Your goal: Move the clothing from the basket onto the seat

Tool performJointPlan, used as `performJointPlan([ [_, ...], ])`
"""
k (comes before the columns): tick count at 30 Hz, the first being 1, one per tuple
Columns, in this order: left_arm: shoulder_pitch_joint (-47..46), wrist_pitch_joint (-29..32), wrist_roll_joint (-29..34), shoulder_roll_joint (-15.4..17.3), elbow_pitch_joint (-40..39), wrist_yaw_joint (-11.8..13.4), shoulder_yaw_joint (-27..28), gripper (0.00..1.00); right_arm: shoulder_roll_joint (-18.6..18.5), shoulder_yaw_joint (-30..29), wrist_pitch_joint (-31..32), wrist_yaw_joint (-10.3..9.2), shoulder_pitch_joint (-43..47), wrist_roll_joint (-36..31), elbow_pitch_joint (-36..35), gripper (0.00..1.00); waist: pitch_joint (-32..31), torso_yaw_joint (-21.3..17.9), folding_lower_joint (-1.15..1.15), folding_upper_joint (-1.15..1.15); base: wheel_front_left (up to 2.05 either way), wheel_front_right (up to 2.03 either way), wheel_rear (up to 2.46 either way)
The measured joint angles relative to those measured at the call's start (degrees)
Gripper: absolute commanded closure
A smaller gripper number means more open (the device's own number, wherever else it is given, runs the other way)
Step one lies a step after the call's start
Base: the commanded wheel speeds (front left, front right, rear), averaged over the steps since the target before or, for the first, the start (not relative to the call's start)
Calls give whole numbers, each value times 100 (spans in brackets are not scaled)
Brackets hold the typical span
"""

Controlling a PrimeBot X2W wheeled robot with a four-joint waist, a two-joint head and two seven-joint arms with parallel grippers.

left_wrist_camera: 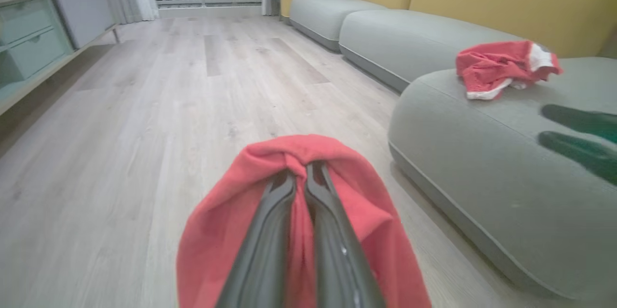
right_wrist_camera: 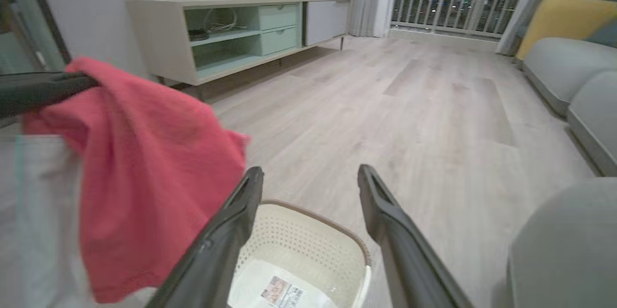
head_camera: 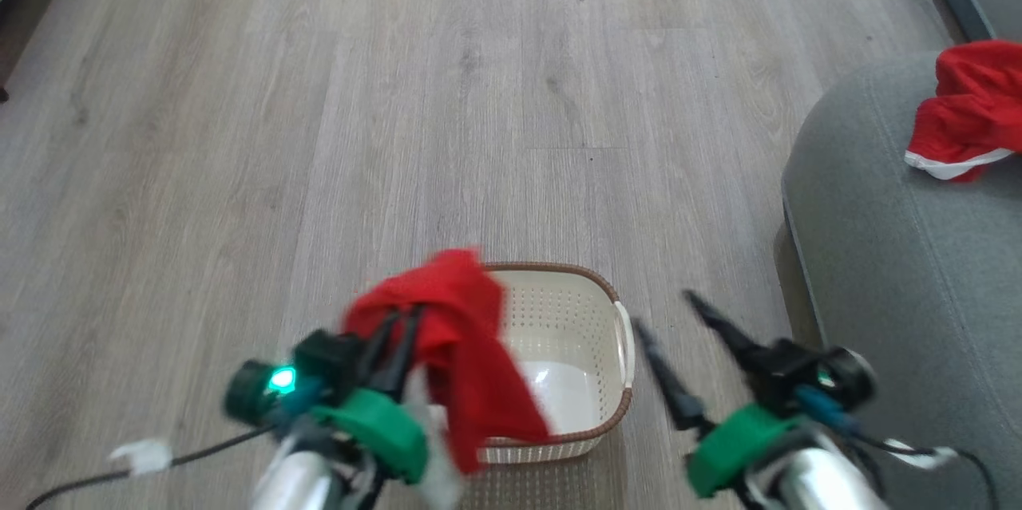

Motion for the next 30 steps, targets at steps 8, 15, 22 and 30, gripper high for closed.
performJointPlan([
  [8,-435,88,46,-107,0,-171,-901,100,-315,1586,0,0,-699,499,135,0,1,32,0,0,0,0,0],
  [15,-670,140,-8,-119,-118,-319,-1779,100,-636,2369,0,0,-1279,753,303,0,10,59,0,0,0,0,0],
  [22,-770,143,-237,-116,-57,-366,-2027,100,-790,2928,0,0,-1641,1133,520,100,-4,67,0,0,0,0,0],
  [30,-845,19,-264,-109,107,-260,-2015,0,-925,2945,1,0,-1688,1370,601,100,16,8,0,0,0,0,0],
])
